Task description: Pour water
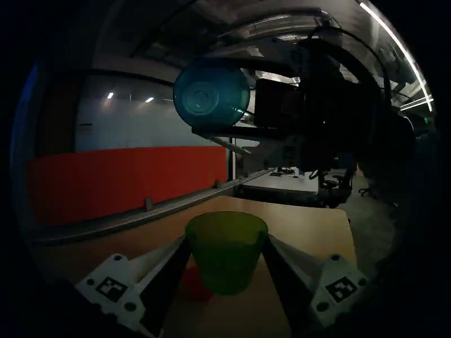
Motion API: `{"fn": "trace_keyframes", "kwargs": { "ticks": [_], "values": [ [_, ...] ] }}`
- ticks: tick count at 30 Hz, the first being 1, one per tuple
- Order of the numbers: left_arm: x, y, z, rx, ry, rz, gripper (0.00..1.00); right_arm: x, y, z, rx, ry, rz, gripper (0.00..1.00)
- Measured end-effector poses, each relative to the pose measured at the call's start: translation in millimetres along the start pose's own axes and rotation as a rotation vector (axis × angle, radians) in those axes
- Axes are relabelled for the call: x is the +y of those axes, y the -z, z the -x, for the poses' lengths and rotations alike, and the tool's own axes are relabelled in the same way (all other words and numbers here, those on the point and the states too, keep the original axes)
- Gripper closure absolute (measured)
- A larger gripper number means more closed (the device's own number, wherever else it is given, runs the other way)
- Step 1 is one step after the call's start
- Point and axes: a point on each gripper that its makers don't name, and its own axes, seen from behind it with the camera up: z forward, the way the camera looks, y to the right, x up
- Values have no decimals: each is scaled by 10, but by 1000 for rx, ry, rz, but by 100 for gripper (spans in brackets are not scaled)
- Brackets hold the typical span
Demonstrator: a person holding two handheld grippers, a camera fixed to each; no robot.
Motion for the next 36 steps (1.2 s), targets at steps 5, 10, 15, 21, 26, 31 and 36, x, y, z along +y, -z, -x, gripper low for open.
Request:
{"fn": "trace_keyframes", "kwargs": {
  "ticks": [5, 10, 15, 21, 26, 31, 36],
  "values": [
    [-10, 2, -7, 3, 3, -3, 15, -7, 13, -64, 8, 16, 4, 9],
    [-18, 9, -12, 7, 6, -5, 14, -16, 29, -83, 14, -22, 3, 9],
    [-24, 17, -23, 8, 5, -7, 14, -46, 52, -31, 7, -116, 1, 9],
    [-33, 34, -45, 11, 3, -11, 14, -77, 105, 98, 0, -339, -10, 9],
    [-47, 34, -50, 11, 1, -17, 14, -48, 161, 178, 5, -582, -12, 9],
    [-56, 33, -64, 9, -5, -22, 14, -33, 217, 154, 20, -815, -27, 9],
    [-70, 35, -93, 11, -8, -28, 14, -33, 274, 73, 37, -1027, -42, 9]
  ]
}}
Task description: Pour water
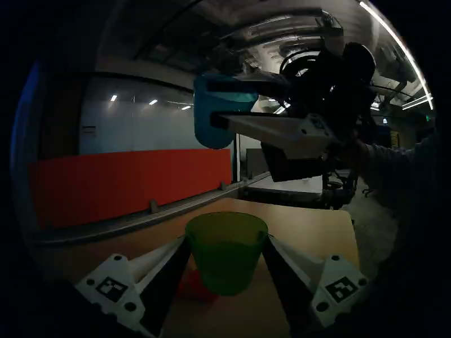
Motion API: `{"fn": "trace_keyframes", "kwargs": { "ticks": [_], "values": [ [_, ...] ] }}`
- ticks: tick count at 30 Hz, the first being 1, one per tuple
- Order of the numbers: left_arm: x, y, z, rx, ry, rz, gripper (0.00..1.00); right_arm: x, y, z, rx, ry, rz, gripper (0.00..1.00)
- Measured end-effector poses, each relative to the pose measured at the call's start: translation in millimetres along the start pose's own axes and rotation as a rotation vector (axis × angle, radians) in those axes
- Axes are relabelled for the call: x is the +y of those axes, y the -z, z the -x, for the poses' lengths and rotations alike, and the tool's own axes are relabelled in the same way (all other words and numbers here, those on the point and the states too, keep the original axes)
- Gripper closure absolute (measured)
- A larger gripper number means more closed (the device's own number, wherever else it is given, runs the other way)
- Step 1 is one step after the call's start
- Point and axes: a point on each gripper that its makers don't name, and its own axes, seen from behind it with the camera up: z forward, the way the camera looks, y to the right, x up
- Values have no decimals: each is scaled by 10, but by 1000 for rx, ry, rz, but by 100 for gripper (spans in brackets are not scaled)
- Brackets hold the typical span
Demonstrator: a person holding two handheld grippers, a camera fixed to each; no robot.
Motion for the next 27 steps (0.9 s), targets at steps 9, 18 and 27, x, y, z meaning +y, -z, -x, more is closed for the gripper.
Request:
{"fn": "trace_keyframes", "kwargs": {
  "ticks": [9, 18, 27],
  "values": [
    [-10, 8, -32, 0, -8, -10, 14, -106, 73, -64, 9, -429, -42, 9],
    [-33, -6, -25, -4, -15, -20, 14, -131, 148, -82, 25, -719, -85, 9],
    [-202, 18, 50, -26, -24, -55, 15, -105, 293, 195, -8, -768, -65, 9]
  ]
}}
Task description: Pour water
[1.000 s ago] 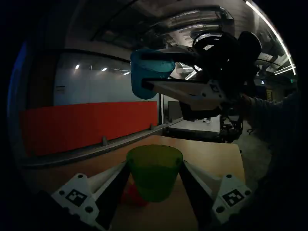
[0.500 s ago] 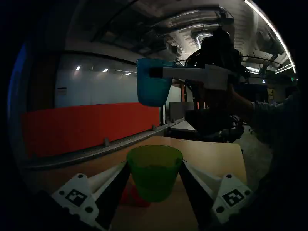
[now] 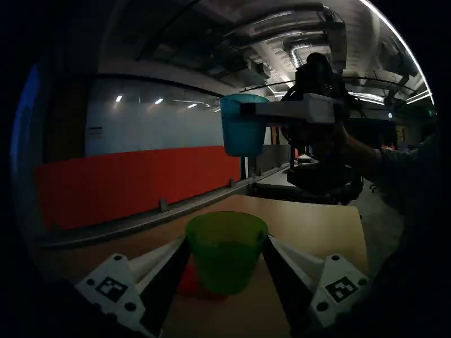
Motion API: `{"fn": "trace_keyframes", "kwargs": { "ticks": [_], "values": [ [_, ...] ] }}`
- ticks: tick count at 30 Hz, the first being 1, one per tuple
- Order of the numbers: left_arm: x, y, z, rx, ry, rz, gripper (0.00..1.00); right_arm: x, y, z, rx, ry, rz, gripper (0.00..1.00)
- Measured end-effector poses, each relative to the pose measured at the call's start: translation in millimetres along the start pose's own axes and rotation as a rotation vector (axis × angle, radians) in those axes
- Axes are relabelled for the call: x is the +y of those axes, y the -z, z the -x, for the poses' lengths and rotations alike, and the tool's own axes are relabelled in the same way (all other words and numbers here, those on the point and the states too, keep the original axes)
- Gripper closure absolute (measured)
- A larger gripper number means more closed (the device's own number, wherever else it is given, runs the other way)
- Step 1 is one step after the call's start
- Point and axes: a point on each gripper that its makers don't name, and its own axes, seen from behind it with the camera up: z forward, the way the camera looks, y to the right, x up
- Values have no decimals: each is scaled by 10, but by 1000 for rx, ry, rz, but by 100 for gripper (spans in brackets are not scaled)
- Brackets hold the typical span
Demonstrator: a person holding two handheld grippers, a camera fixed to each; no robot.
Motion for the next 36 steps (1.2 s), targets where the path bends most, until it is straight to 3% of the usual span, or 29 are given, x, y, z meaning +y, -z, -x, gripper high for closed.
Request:
{"fn": "trace_keyframes", "kwargs": {
  "ticks": [12, 27, 36],
  "values": [
    [-300, 69, 250, -65, -14, -62, 14, 269, 251, 370, -35, -13, 39, 8],
    [-396, 14, 486, -135, -18, -69, 14, 450, 446, 704, -69, -11, 47, 8],
    [-404, -78, 726, -211, -22, -51, 15, 518, 492, 1088, -156, -22, 30, 7]
  ]
}}
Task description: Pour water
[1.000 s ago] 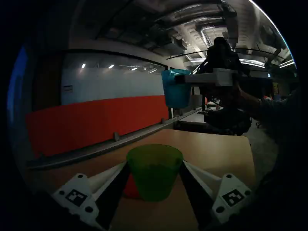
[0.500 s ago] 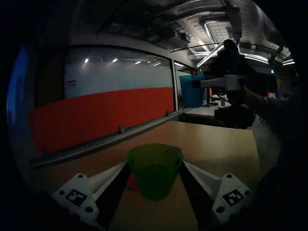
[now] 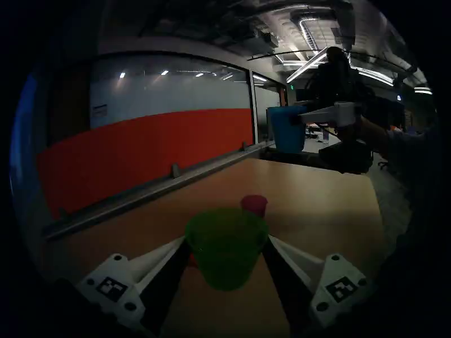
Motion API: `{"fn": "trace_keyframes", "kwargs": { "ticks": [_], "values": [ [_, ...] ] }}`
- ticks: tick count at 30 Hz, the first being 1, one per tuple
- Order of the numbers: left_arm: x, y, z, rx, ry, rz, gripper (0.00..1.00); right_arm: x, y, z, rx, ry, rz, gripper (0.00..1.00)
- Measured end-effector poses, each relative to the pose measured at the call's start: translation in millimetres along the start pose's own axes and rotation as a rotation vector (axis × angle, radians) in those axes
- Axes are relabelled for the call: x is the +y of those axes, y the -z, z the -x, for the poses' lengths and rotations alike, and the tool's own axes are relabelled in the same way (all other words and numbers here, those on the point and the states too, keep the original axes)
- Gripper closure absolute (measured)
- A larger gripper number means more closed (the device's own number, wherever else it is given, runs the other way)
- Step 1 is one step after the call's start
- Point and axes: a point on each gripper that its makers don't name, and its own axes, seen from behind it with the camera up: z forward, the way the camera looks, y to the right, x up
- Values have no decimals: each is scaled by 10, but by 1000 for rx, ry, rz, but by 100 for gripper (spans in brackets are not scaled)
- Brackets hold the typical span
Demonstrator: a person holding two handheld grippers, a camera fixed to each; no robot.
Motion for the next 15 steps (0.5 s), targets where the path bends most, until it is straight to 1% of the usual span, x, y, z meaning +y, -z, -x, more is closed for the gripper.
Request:
{"fn": "trace_keyframes", "kwargs": {
  "ticks": [7, 15],
  "values": [
    [-68, -89, 151, -56, 2, 6, 15, 18, -46, 258, -68, 1, -21, 7],
    [-123, -164, 388, -130, -1, 14, 15, 46, -96, 578, -152, 4, -39, 7]
  ]
}}
